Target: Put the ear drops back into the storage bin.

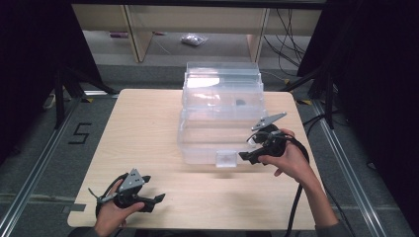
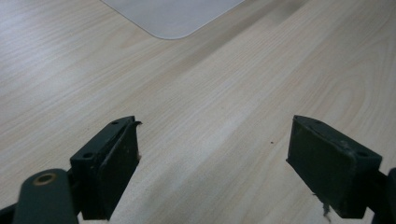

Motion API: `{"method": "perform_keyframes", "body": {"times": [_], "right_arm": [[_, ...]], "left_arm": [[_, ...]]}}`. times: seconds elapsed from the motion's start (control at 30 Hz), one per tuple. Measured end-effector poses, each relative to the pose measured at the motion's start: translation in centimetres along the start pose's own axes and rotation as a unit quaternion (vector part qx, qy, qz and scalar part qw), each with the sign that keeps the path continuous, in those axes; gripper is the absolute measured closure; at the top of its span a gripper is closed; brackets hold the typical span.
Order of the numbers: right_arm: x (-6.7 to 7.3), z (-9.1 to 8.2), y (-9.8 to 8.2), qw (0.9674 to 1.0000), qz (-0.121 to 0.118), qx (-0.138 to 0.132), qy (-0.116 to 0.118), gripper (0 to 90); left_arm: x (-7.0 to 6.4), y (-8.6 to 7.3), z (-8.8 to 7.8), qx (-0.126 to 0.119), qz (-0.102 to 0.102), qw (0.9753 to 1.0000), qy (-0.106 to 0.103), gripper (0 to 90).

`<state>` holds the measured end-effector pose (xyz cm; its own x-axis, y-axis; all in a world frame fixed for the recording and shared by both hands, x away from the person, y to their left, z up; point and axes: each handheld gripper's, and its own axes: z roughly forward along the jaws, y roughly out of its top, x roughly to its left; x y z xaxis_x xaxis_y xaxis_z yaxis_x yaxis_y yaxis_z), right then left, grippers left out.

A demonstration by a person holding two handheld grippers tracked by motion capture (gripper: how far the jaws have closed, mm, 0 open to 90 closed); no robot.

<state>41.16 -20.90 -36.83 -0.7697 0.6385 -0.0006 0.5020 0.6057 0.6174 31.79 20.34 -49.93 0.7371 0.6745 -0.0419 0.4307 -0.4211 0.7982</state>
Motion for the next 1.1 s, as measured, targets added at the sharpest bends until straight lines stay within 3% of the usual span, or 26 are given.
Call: {"method": "perform_keyframes", "body": {"times": [0.03,0.2,0.33,0.37,0.43,0.5,0.63,0.97,1.07,1.1], "right_arm": [[0.2,-0.1,-0.2,0.9999,0.014,0.001,0.005,22.0],[0.4,0.1,-0.6,0.9999,0.008,-0.012,0.004,21.9],[0.6,0.0,-1.0,0.9998,0.019,-0.010,-0.004,21.6],[0.8,-0.2,-1.0,0.9997,0.022,-0.008,0.004,21.6],[0.9,-0.1,-1.2,0.9997,0.009,-0.017,0.014,21.5],[0.9,0.1,-1.3,0.9995,-0.001,-0.029,0.008,21.5],[1.3,0.1,-1.6,0.9996,0.006,-0.023,0.016,21.3],[1.9,0.3,-2.2,0.9990,0.008,-0.041,0.018,20.9],[1.9,0.3,-2.2,0.9991,-0.005,-0.041,0.014,20.9],[2.0,0.5,-2.3,0.9992,-0.002,-0.038,0.015,20.9]], "left_arm": [[0.0,0.0,0.0,0.000,0.000,1.0000,0.000,15.8],[0.0,0.0,0.0,0.000,0.000,1.0000,0.000,15.9],[0.0,0.0,0.0,0.000,0.001,1.0000,0.000,15.8],[0.0,0.0,0.0,-0.001,0.001,1.0000,0.000,15.9],[0.0,0.0,0.0,0.000,0.001,1.0000,0.000,15.9],[0.0,0.0,0.0,0.000,0.001,1.0000,0.000,15.9],[0.0,0.0,0.0,0.000,0.001,1.0000,0.000,15.9],[0.1,0.0,0.0,-0.002,0.006,1.0000,0.002,15.9],[0.0,0.0,0.0,-0.005,0.007,1.0000,0.004,15.9],[-0.2,0.0,0.1,-0.010,-0.005,0.9999,0.000,15.9]]}}
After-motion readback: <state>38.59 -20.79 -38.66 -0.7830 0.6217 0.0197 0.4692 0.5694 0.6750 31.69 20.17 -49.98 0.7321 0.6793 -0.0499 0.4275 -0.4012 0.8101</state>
